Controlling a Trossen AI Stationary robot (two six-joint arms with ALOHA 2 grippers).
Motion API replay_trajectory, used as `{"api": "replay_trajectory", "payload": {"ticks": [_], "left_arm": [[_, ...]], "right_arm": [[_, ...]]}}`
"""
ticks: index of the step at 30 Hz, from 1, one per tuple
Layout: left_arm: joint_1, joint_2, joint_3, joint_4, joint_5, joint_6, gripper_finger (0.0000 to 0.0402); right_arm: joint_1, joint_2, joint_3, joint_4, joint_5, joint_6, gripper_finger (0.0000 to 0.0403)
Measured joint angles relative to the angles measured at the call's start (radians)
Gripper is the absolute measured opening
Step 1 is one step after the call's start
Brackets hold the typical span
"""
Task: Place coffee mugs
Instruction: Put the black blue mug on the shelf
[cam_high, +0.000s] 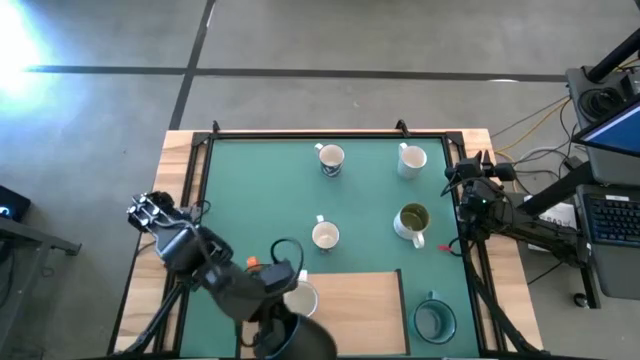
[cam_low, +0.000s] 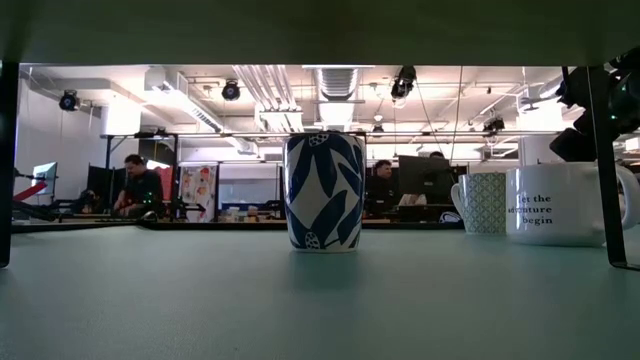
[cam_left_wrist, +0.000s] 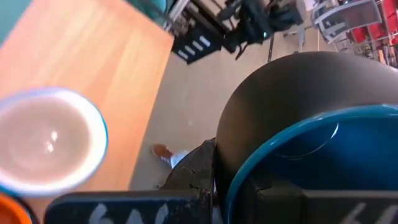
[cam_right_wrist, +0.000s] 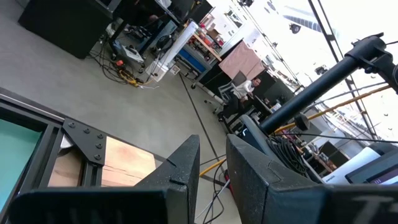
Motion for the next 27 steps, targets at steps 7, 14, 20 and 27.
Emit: {"api": "replay_trajectory", "payload": {"ticks": [7, 14, 20, 27], "left_arm": [[-0.077, -0.010, 0.001, -0.134, -0.002, -0.151, 0.0007], [-0.127, -0.010, 0.001, -0.272, -0.003, -0.271, 0.0007], [-0.144, -0.005, 0.000, -0.365, -0.002, -0.312, 0.0007], [-0.145, 0.036, -0.003, -0.415, 0.045, -0.269, 0.0007]], "right_arm": [[0.000, 0.000, 0.000, 0.000, 0.000, 0.000, 0.0068], [0.000, 0.000, 0.000, 0.000, 0.000, 0.000, 0.0068], [0.000, 0.000, 0.000, 0.000, 0.000, 0.000, 0.0068], [0.000, 0.000, 0.000, 0.000, 0.000, 0.000, 0.0068]]}}
